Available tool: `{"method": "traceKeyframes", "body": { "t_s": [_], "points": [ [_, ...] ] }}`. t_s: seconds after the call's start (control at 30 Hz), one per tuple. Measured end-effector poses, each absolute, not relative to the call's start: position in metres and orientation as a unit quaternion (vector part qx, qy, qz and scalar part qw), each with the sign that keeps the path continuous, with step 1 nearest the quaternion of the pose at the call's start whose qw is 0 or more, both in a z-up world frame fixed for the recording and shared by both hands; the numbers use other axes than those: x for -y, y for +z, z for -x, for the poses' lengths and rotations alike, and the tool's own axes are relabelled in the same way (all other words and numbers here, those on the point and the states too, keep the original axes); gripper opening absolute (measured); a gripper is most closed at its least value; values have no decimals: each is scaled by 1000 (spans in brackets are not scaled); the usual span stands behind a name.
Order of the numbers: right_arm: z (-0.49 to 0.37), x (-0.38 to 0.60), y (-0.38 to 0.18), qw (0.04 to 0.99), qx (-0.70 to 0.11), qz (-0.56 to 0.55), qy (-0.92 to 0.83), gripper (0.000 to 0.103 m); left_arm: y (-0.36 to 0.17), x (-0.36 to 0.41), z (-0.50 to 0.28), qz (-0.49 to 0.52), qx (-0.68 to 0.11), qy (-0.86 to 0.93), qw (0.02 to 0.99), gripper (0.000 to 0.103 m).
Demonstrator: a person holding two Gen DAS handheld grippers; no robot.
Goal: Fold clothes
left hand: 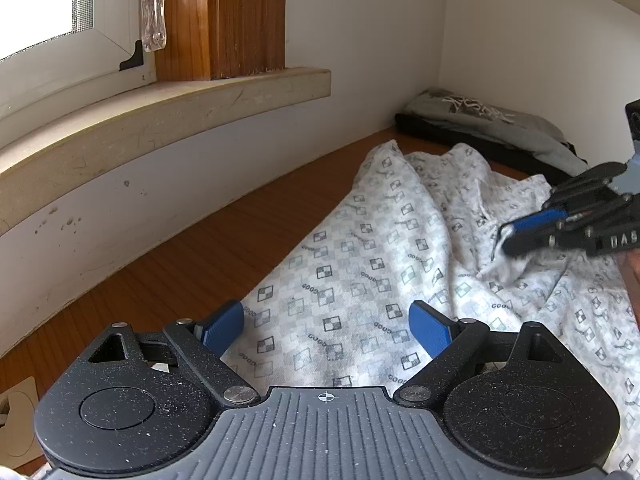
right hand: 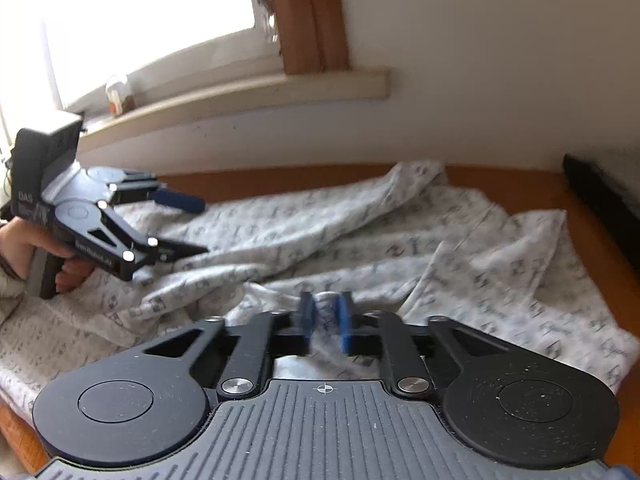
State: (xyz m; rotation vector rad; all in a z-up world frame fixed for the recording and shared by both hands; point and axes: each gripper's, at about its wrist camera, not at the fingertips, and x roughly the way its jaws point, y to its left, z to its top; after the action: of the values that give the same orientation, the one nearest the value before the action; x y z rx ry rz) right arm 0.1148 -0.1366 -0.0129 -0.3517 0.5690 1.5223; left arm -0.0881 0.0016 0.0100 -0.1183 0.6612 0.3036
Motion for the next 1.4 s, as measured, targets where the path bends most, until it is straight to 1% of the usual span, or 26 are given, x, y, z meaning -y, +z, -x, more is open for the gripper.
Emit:
{"method": "traceKeyframes", "body": {
  "t_s": [0.1, 0.17, 0.23, 0.3, 0.33, 0.4, 0.47, 0.53, 0.63, 0.67, 0.7, 0.73, 0.87, 0.9, 0.97, 1.03, 1.17, 1.3, 1.4],
  "points": [
    [-114, 142, -7, 690, -228, 134, 674, 8, 10, -1, 88, 58, -323, 150, 933, 91],
    [-108, 132, -13, 697, -228, 160, 661, 8, 10, -1, 88, 58, -323, 150, 933, 91],
    [-106, 121, -20, 704, -237, 186, 643, 12, 10, -1, 88, 58, -323, 151, 932, 91],
    [-107, 114, -24, 717, -244, 196, 623, 27, 10, -1, 88, 57, -323, 151, 932, 91],
    [-109, 114, -24, 723, -245, 191, 617, 30, 10, -1, 88, 57, -323, 151, 932, 91],
    [-114, 116, -22, 739, -243, 181, 602, 40, 9, -1, 88, 56, -324, 151, 932, 91],
    [-114, 118, -20, 754, -232, 179, 588, 46, 9, -1, 87, 54, -325, 152, 932, 91],
    [-110, 120, -17, 764, -222, 168, 582, 47, 9, -1, 87, 53, -326, 152, 932, 91],
    [-98, 112, -12, 751, -212, 153, 606, 47, 9, -1, 86, 50, -327, 152, 931, 91],
    [-92, 107, -10, 743, -212, 149, 617, 46, 9, -1, 86, 49, -327, 152, 931, 91],
    [-87, 100, -9, 734, -217, 144, 627, 41, 9, -1, 87, 49, -327, 152, 932, 91],
    [-83, 93, -8, 727, -221, 142, 635, 39, 9, -1, 87, 48, -326, 153, 932, 91],
    [-76, 61, -10, 725, -232, 157, 630, 38, 13, 6, 93, 38, -311, 141, 939, 91],
    [-77, 54, -11, 726, -238, 162, 625, 39, 15, 9, 95, 34, -303, 131, 943, 90],
    [-80, 41, -17, 730, -246, 188, 610, 38, 18, 17, 95, 30, -311, 103, 944, 73],
    [-87, 36, -25, 731, -249, 205, 602, 39, 18, 24, 93, 27, -321, 83, 943, 72],
    [-100, 45, -31, 723, -252, 171, 620, 40, 17, 42, 91, -1, -328, 77, 942, 72],
    [-94, 44, -31, 727, -239, 188, 616, 41, 24, 55, 93, -13, -317, 59, 946, 70],
    [-97, 45, -30, 724, -244, 181, 619, 42, 19, 67, 88, -25, -334, 28, 942, 70]
  ]
}}
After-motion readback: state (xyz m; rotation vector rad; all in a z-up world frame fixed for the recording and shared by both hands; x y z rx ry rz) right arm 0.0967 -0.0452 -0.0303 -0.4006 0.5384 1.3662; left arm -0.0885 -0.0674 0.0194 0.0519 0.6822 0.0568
